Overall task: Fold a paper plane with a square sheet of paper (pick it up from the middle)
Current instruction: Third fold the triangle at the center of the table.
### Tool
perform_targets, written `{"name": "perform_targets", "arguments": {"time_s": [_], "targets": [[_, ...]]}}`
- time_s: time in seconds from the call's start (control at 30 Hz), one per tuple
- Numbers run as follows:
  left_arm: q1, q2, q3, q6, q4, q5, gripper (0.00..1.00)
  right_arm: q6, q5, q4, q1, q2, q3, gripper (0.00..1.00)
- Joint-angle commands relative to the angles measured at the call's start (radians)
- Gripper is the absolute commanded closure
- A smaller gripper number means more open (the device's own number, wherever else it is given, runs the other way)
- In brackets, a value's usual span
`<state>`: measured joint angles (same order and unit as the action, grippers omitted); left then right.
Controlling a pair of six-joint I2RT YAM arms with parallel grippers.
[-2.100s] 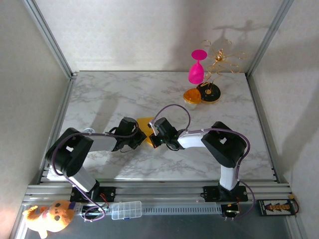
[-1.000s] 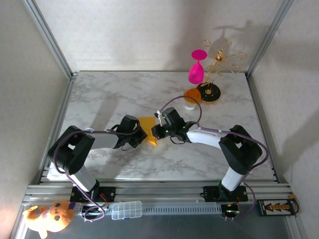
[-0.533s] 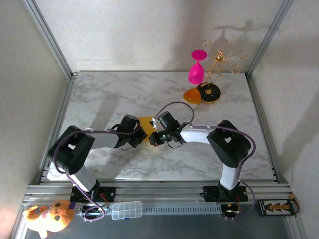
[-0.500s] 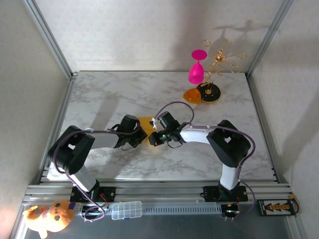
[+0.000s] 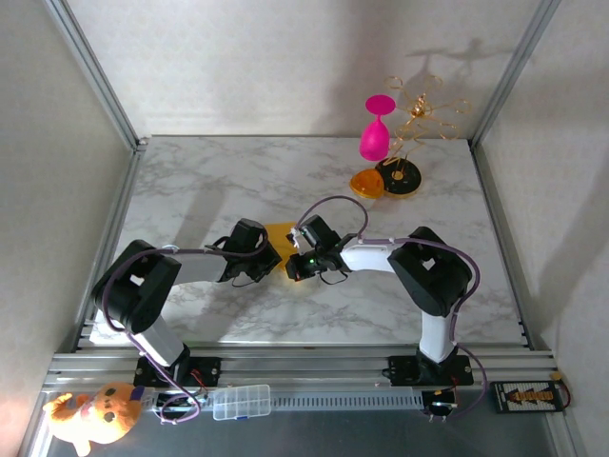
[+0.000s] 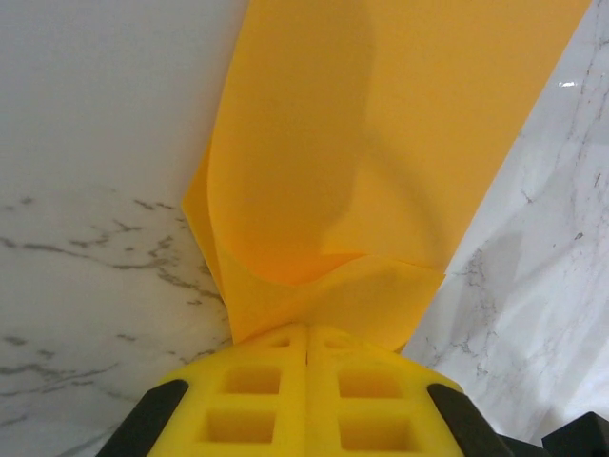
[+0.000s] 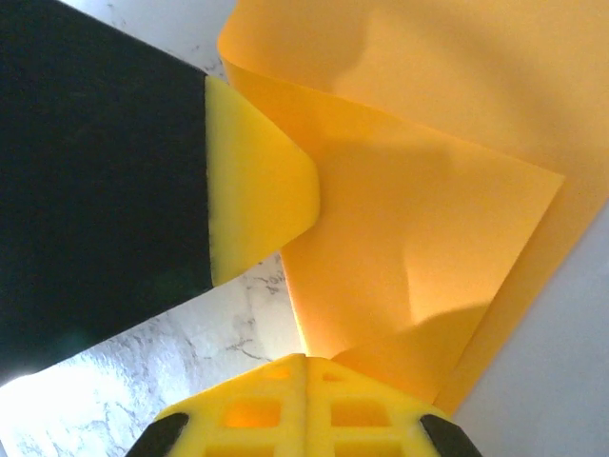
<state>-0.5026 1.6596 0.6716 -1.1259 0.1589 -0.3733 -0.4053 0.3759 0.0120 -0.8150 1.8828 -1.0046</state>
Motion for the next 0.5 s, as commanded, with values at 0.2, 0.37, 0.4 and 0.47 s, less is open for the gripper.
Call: {"name": "perform_targets", "arguments": {"time_s": [0.2,0.37,0.4,0.47], "targets": [[-0.007,0.03,0.003,0.015,-0.101,0.052,0.94,0.001,-0.009,0.035,-0.007,0.021,-0.023,0.96],[-0.007,0.021,0.03,0.03,-0.098,0.044,0.92,0.003,-0.01,0.049,-0.007,0.027,-0.021,0.96],[-0.007,0.016,0.036,0.036,-0.086,0.036,0.92,0.003,-0.014,0.053,-0.007,0.03,-0.02,0.96],[-0.004,0.007,0.054,0.053,-0.067,0.021,0.9,0.008,-0.022,0.064,-0.007,0.033,-0.018,0.96]]}}
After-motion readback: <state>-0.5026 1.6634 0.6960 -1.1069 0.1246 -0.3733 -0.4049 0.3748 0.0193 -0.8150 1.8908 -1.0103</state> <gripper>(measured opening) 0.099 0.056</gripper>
